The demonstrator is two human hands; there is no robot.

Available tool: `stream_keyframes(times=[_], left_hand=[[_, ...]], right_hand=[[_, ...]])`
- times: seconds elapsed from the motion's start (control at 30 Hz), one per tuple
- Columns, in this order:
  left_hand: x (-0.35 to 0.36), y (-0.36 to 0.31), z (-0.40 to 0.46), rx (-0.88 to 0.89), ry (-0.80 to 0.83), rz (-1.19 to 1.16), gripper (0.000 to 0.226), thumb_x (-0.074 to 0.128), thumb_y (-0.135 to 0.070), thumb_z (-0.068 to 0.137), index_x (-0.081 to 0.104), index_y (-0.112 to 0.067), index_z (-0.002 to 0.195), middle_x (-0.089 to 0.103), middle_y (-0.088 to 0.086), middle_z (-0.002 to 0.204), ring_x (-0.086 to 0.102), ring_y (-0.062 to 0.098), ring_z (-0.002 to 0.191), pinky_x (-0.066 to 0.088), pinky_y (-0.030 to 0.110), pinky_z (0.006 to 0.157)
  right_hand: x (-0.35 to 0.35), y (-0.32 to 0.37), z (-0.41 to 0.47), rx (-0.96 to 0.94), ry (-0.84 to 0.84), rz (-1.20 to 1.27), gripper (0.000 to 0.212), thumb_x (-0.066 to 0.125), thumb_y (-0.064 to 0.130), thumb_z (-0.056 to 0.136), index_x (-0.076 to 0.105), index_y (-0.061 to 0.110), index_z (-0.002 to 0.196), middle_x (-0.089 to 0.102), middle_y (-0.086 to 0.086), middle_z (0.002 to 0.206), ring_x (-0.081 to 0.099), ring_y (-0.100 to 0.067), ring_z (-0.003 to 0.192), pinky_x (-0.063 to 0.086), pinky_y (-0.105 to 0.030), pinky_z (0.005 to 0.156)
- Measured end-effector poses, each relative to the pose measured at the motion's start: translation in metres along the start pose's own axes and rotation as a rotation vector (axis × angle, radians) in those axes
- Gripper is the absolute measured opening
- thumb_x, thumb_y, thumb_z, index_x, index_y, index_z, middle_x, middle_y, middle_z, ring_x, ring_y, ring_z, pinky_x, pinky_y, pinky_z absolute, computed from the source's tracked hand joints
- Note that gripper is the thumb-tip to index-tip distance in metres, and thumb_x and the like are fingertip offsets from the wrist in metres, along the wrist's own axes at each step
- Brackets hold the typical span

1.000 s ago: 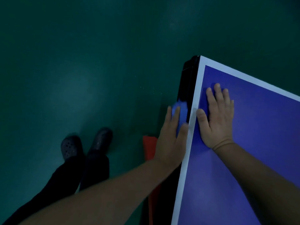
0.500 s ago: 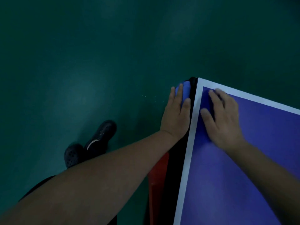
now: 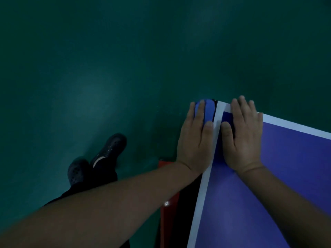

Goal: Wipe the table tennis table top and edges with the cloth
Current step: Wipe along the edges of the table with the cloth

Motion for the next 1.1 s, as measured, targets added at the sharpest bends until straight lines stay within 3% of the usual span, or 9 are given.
stream_keyframes(times=[0.1, 0.33, 0.53, 0.6, 0.7, 0.77, 0.87, 1.0, 1.1], left_hand=[[0.000, -0.001, 0.011, 0.048, -0.010, 0.002, 0.064, 0.021, -0.047, 0.103, 0.017, -0.022, 0.161, 0.011, -0.007, 0.169, 0.003, -0.003, 0.152, 0.006, 0.020, 0.121], [0.001, 0.022, -0.058, -0.042, -0.044, 0.000, 0.048, 0.027, -0.054, 0.100, 0.020, -0.051, 0.148, 0.015, -0.016, 0.165, 0.013, -0.004, 0.149, 0.013, 0.014, 0.119], [-0.012, 0.015, 0.009, 0.132, -0.135, 0.079, 0.045, 0.043, -0.025, 0.100, 0.055, -0.017, 0.143, 0.050, 0.008, 0.139, 0.049, 0.015, 0.125, 0.035, 0.020, 0.109], [-0.020, 0.042, 0.036, 0.034, -0.091, 0.204, 0.040, 0.047, -0.019, 0.100, 0.061, -0.015, 0.137, 0.054, 0.010, 0.131, 0.055, 0.019, 0.119, 0.037, 0.018, 0.102], [-0.036, 0.061, 0.051, -0.069, -0.149, 0.220, 0.036, 0.052, -0.017, 0.103, 0.061, -0.014, 0.138, 0.051, 0.008, 0.129, 0.054, 0.022, 0.117, 0.033, 0.012, 0.098], [-0.040, 0.041, 0.046, 0.079, -0.275, 0.147, 0.036, 0.050, -0.015, 0.103, 0.059, -0.010, 0.138, 0.047, 0.007, 0.129, 0.049, 0.014, 0.116, 0.031, 0.006, 0.101], [-0.025, 0.016, 0.025, 0.304, -0.251, 0.126, 0.038, 0.047, -0.016, 0.101, 0.059, -0.006, 0.136, 0.048, 0.014, 0.132, 0.050, 0.018, 0.120, 0.040, 0.022, 0.107], [-0.033, 0.044, 0.041, 0.108, -0.132, 0.213, 0.041, 0.045, -0.024, 0.099, 0.065, -0.008, 0.131, 0.055, 0.013, 0.125, 0.056, 0.021, 0.113, 0.047, 0.035, 0.103], [-0.042, 0.034, 0.034, 0.141, -0.208, 0.132, 0.042, 0.044, -0.025, 0.099, 0.064, -0.008, 0.132, 0.054, 0.015, 0.124, 0.052, 0.012, 0.113, 0.044, 0.026, 0.103]], right_hand=[[-0.001, 0.000, 0.001, 0.001, -0.014, 0.006, 0.061, 0.030, 0.043, 0.102, 0.035, 0.010, 0.154, 0.031, -0.014, 0.161, 0.020, -0.036, 0.152, 0.012, -0.061, 0.121], [-0.001, 0.001, 0.001, -0.020, -0.031, 0.008, 0.061, 0.033, 0.042, 0.102, 0.039, 0.007, 0.151, 0.038, -0.017, 0.157, 0.026, -0.039, 0.148, 0.015, -0.063, 0.119], [-0.002, 0.000, 0.001, -0.023, -0.023, 0.022, 0.060, 0.035, 0.040, 0.100, 0.039, 0.008, 0.151, 0.039, -0.017, 0.156, 0.028, -0.039, 0.147, 0.015, -0.063, 0.119], [-0.003, 0.000, 0.001, -0.026, -0.021, 0.019, 0.060, 0.036, 0.039, 0.100, 0.040, 0.008, 0.150, 0.040, -0.017, 0.155, 0.028, -0.039, 0.147, 0.016, -0.063, 0.119], [-0.004, 0.000, 0.001, -0.025, -0.033, 0.032, 0.059, 0.037, 0.038, 0.099, 0.041, 0.007, 0.149, 0.041, -0.017, 0.154, 0.030, -0.039, 0.146, 0.018, -0.064, 0.117], [-0.004, -0.001, 0.002, -0.028, -0.034, 0.033, 0.059, 0.038, 0.037, 0.099, 0.042, 0.006, 0.149, 0.042, -0.018, 0.153, 0.030, -0.039, 0.145, 0.020, -0.066, 0.115], [-0.003, -0.001, 0.002, -0.032, -0.027, 0.030, 0.059, 0.037, 0.037, 0.099, 0.043, 0.004, 0.148, 0.041, -0.019, 0.153, 0.030, -0.040, 0.145, 0.022, -0.068, 0.113], [-0.003, -0.001, 0.002, -0.034, -0.033, 0.033, 0.058, 0.038, 0.036, 0.099, 0.043, 0.004, 0.148, 0.042, -0.019, 0.153, 0.031, -0.041, 0.145, 0.021, -0.068, 0.114], [-0.004, 0.000, 0.001, -0.039, -0.041, 0.035, 0.058, 0.039, 0.035, 0.098, 0.043, 0.004, 0.147, 0.042, -0.019, 0.152, 0.032, -0.041, 0.144, 0.022, -0.067, 0.113]])
Point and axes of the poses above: each hand's wrist, its own z-axis towards the middle knuckle, its own x-axis out of the palm, y = z × x, the point moved 5 cm from there along z, towards the middle knuckle
